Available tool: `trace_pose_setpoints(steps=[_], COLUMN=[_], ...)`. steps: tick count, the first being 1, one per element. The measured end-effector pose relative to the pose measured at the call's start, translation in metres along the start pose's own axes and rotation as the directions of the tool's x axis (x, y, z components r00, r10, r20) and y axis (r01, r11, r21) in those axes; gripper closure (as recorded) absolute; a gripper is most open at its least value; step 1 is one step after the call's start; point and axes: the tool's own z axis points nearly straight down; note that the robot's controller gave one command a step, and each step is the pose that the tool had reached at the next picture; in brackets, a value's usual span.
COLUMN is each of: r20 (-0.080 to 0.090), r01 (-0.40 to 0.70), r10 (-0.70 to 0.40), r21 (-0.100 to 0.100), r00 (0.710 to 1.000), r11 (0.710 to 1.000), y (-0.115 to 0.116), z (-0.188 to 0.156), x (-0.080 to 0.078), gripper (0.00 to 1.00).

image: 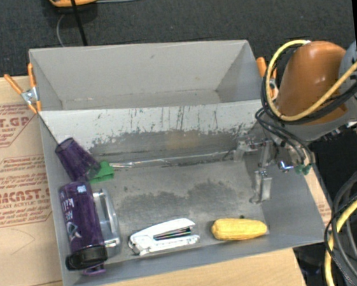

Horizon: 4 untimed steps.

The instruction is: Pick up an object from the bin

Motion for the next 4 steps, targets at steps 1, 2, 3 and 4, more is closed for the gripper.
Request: trace_pose_setpoints(steps=[1, 2, 3, 4], r20=[0.008, 0.01, 0.005, 0.009], r01=[0.001, 0.097, 0.331, 0.37], r10=[-0.001, -0.097, -0.331, -0.37], r21=[0.001, 0.002, 0.002, 0.003], r00=[1.0, 0.995, 0.944, 0.929], r11=[1.0, 0.995, 0.944, 0.929], y=[0.0, -0.003, -0.002, 0.008], z=[-0.005, 0.035, 0.055, 0.067], x=[-0.002, 0.013, 0.041, 0.05], gripper=[0.0, 0.0, 0.0, 0.0])
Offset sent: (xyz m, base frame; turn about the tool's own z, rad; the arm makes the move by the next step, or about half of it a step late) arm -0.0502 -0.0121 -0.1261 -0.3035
